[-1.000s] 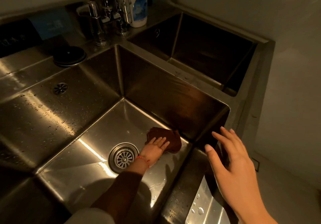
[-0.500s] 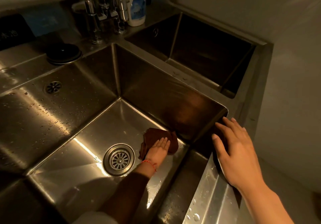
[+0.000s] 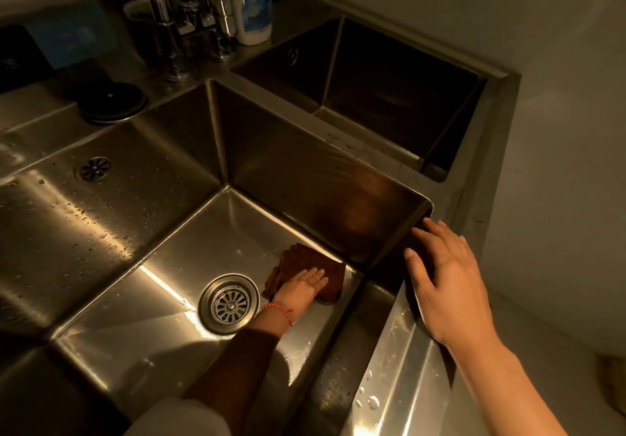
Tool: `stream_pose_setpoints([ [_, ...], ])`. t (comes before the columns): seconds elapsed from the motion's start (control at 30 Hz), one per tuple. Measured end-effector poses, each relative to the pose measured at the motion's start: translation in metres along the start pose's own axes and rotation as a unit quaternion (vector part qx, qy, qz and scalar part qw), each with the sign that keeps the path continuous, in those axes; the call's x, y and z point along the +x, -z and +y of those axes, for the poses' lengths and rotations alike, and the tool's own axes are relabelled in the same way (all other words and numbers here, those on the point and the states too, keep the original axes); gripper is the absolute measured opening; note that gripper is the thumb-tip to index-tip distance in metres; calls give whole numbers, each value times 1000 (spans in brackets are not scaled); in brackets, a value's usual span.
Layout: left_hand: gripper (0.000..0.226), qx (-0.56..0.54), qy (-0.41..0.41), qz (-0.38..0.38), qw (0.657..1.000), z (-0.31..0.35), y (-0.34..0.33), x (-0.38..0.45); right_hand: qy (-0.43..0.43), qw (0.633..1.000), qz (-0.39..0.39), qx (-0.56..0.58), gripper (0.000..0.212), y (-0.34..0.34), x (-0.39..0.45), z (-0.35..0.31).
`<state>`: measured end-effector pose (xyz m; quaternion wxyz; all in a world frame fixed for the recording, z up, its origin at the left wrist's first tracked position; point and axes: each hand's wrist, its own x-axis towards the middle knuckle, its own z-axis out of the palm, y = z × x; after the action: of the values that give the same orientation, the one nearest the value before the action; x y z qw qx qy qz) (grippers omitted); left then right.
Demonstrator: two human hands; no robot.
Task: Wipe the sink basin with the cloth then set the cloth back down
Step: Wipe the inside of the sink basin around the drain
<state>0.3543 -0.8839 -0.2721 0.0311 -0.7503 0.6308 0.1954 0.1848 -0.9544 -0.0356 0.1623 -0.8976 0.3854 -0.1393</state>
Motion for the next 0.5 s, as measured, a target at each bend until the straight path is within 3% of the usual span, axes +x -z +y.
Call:
stream_pose_setpoints([
  [0.2,68,4,-59,-13,998,-3,0,-14,-1,1000,5,6,38,1,0,0],
  [0.33,60,31,-89,-18,995,-4,-6,-27,-3,1000,1,6,38,1,-1,0],
  [0.5,59,87,-37,-11,995,5,-18,-34,-5,1000,2,7,38,1,-1,-1],
])
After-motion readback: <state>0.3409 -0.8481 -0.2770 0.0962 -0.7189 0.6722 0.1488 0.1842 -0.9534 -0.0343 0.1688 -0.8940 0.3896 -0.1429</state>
